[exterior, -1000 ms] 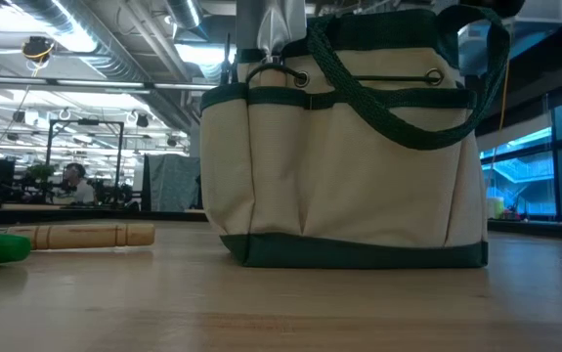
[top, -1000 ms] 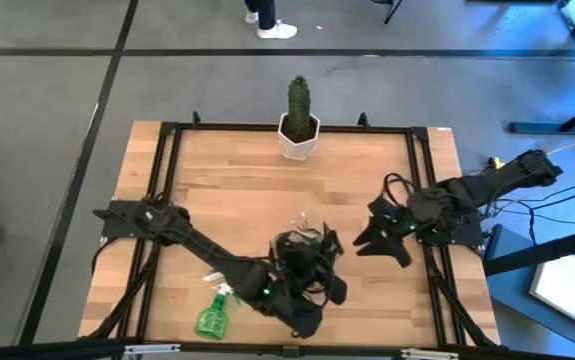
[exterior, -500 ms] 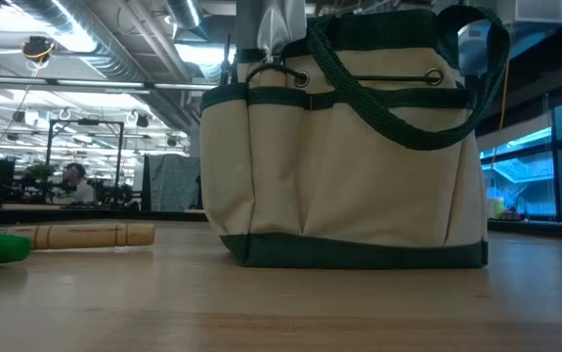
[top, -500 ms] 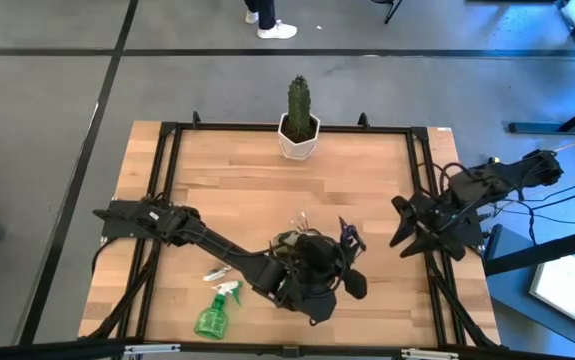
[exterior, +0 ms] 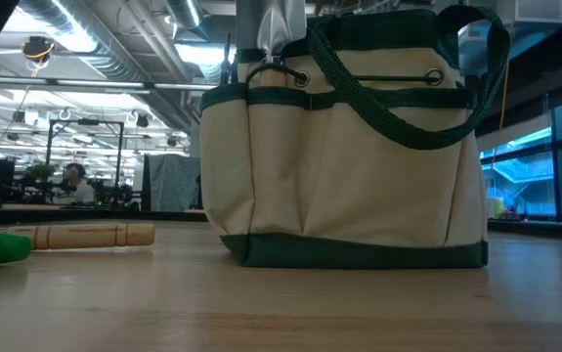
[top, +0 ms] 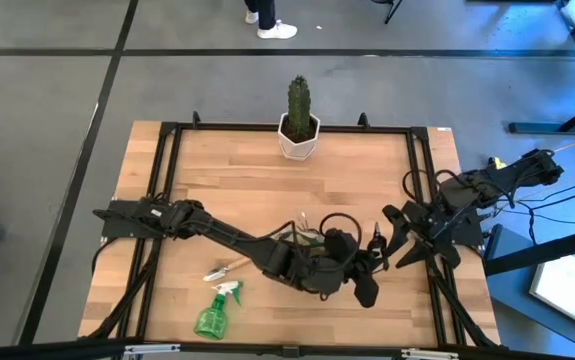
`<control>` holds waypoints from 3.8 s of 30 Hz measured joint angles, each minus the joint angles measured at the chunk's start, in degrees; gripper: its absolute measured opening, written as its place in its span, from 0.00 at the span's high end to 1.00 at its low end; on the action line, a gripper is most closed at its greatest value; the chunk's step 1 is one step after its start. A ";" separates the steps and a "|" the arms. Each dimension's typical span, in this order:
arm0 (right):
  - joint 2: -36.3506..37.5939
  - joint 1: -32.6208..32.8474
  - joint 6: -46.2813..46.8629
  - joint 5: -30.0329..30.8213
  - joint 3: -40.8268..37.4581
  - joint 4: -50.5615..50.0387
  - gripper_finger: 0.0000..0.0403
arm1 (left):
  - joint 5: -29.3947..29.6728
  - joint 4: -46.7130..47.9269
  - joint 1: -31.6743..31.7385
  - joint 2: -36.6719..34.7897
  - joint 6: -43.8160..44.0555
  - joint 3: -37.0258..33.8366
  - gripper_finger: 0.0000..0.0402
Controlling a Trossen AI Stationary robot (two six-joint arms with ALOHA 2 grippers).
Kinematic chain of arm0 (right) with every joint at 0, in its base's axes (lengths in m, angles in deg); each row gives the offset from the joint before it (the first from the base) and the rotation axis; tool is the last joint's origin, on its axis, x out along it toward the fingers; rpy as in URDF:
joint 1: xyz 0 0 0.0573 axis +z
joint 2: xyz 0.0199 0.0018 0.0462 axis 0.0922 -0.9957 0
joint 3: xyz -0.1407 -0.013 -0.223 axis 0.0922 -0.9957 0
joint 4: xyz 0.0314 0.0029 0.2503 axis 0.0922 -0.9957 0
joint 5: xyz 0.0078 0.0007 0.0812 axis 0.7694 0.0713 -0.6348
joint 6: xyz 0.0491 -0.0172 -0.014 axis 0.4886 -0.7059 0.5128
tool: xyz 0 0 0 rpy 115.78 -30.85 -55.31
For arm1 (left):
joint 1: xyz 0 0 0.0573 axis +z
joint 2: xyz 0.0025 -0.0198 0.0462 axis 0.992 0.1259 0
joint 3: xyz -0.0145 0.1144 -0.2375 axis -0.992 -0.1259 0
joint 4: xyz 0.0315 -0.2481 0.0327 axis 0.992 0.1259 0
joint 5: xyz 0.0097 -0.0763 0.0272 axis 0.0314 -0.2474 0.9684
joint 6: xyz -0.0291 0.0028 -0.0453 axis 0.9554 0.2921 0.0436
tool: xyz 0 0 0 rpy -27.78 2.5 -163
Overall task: Pick & Place Garden tools in Gardening bag
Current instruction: Put the green fruit pruner into the green gardening bag
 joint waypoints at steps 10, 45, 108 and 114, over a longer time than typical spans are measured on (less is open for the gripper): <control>-0.13 -0.04 0.25 0.85 -0.02 0.85 0.57 | -3.43 -0.21 0.10 0.00 1.72 -0.85 0.86; 1.03 -0.19 5.39 6.59 -0.15 -1.23 0.52 | 4.97 3.69 -6.12 -0.07 5.76 -0.85 0.86; -2.97 -0.13 5.63 6.15 -0.02 4.67 0.92 | -6.32 -0.78 0.14 -0.09 1.23 -0.85 0.86; -2.84 -0.11 4.97 5.86 -0.02 4.62 0.92 | -6.75 -0.57 -0.35 -0.09 2.30 -0.85 0.86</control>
